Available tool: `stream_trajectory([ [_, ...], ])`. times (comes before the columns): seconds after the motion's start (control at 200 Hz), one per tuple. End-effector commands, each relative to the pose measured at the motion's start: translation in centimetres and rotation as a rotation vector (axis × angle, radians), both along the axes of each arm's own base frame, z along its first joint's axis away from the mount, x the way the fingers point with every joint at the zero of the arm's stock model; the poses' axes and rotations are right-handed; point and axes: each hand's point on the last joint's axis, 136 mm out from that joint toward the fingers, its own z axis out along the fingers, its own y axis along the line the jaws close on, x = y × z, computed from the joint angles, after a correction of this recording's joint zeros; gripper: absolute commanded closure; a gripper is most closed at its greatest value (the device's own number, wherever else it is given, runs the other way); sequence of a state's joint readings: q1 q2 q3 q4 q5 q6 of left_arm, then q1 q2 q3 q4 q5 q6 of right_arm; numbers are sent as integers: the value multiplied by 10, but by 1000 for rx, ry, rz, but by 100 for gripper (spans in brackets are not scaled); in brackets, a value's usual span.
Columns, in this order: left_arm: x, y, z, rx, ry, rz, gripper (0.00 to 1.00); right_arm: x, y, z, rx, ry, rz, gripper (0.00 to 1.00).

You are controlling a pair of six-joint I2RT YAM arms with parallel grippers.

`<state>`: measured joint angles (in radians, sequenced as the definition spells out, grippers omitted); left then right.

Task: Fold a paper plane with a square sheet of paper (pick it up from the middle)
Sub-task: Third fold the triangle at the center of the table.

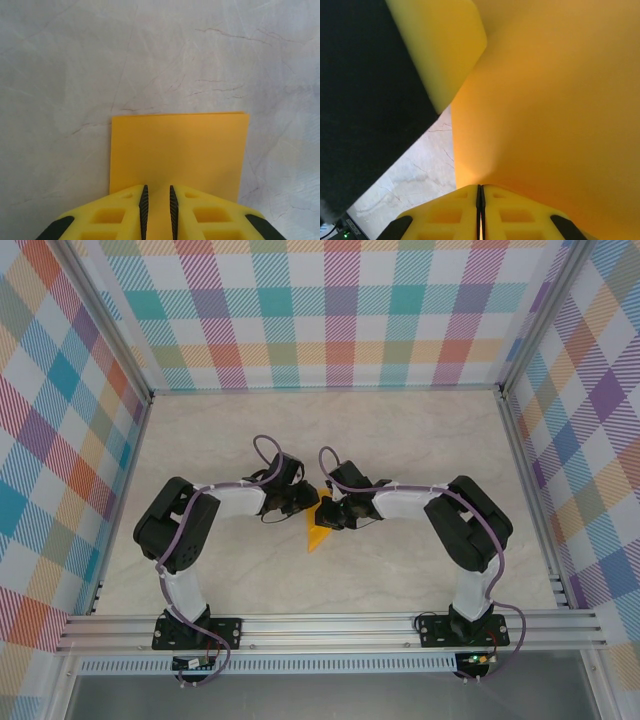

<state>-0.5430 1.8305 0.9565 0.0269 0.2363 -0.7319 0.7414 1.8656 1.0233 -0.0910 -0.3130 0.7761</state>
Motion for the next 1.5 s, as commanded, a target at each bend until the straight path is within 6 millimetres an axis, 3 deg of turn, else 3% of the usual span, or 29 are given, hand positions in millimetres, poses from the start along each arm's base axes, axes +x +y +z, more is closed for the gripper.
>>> stream_trajectory([
  [0.0, -1, 4, -8, 27, 24, -7, 80, 4, 13, 4, 41, -35, 62, 89],
  [0.6, -3, 3, 0, 8, 22, -11, 82, 7, 18, 2, 39, -57, 107, 89],
  [1.04, -3, 3, 10, -2, 5, -13, 82, 9, 10, -9, -14, -49, 81, 88],
  [1.495, -3, 2, 7, 1, 10, -16, 82, 8, 4, -10, -40, -40, 62, 88],
])
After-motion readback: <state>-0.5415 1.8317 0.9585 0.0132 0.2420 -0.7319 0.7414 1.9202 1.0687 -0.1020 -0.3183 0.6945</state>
